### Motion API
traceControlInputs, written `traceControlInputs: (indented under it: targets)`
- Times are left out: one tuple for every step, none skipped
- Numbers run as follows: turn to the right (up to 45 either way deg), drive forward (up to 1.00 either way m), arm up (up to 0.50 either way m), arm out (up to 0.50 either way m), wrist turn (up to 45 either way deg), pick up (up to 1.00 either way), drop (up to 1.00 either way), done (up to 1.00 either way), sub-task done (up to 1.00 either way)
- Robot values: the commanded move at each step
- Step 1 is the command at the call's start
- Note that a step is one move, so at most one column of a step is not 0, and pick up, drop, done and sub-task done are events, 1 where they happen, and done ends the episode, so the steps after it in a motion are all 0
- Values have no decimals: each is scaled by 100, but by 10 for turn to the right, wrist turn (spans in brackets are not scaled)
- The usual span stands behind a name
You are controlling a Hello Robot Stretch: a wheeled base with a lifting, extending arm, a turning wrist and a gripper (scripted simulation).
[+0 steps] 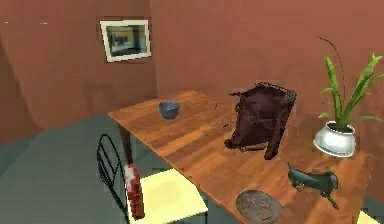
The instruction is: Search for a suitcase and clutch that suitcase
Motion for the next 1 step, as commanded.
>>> traceControlInputs:
  targets:
    - [0, 40, 0, 0, 0, 0, 0, 0, 0]
